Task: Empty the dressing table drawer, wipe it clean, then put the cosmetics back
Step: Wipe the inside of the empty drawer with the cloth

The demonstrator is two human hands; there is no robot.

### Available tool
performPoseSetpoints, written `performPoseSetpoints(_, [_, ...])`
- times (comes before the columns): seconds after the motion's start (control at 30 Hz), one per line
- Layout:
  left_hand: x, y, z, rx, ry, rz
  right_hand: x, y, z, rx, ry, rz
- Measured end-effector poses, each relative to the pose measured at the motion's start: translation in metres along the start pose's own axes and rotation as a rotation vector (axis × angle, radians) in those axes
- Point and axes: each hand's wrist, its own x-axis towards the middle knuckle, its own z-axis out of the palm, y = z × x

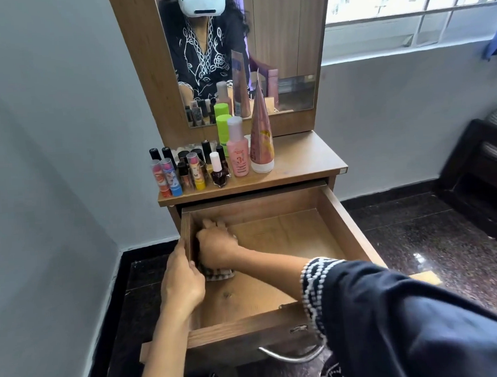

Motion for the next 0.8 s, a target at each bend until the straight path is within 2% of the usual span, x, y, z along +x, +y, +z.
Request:
performPoseSetpoints(0.13, [-0.003, 0.003, 0.0, -0.016, 0.009, -0.016, -0.041, 0.016, -0.004, -0.141, -0.236, -0.213])
performPoseSetpoints(0.2, [-0.004, 0.004, 0.0, -0.009, 0.016, -0.028, -0.062, 0.026, 0.001, -0.223, -0.275, -0.296])
performPoseSetpoints(0.43, [-0.003, 0.003, -0.001, -0.008, 0.011, -0.019, -0.041, 0.022, -0.004, -0.142, -0.217, -0.201])
performPoseSetpoints(0.6, [-0.002, 0.001, 0.0, -0.014, 0.007, -0.007, -0.004, 0.024, -0.009, -0.045, -0.092, -0.068])
performPoseSetpoints(0.8, [-0.002, 0.0, 0.001, -0.029, 0.005, -0.006, -0.016, 0.066, -0.026, -0.229, -0.006, -0.189])
